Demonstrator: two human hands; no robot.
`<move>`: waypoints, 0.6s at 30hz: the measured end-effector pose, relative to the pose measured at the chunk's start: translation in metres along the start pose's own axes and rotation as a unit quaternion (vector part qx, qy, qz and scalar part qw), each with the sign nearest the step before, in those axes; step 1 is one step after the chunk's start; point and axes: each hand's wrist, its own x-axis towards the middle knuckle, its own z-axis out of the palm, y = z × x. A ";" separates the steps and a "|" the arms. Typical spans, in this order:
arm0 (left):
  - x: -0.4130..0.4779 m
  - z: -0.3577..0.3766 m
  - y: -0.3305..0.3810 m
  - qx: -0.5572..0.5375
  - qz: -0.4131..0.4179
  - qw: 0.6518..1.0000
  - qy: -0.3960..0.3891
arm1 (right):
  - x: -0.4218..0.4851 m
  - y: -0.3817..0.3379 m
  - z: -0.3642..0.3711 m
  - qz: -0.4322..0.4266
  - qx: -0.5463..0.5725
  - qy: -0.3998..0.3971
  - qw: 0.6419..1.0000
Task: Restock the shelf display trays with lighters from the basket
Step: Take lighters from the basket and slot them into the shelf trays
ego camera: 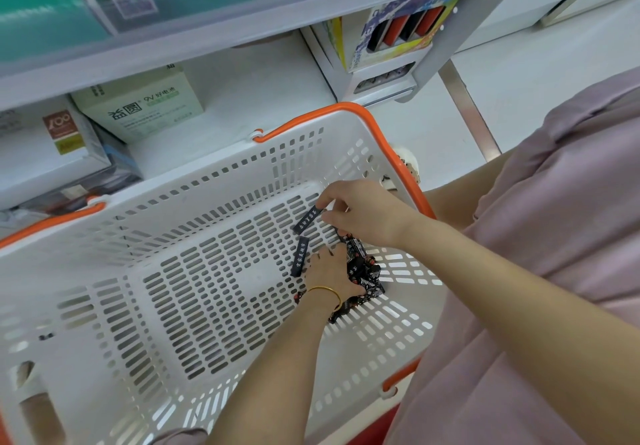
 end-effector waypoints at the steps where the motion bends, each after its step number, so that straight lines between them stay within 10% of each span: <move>1: 0.000 -0.001 0.001 0.005 -0.001 1.000 -0.006 | 0.000 0.000 0.000 -0.001 0.000 -0.001 1.000; 18: -0.018 -0.017 0.012 0.041 0.025 0.997 -0.066 | -0.002 0.000 0.001 -0.006 -0.010 0.003 1.000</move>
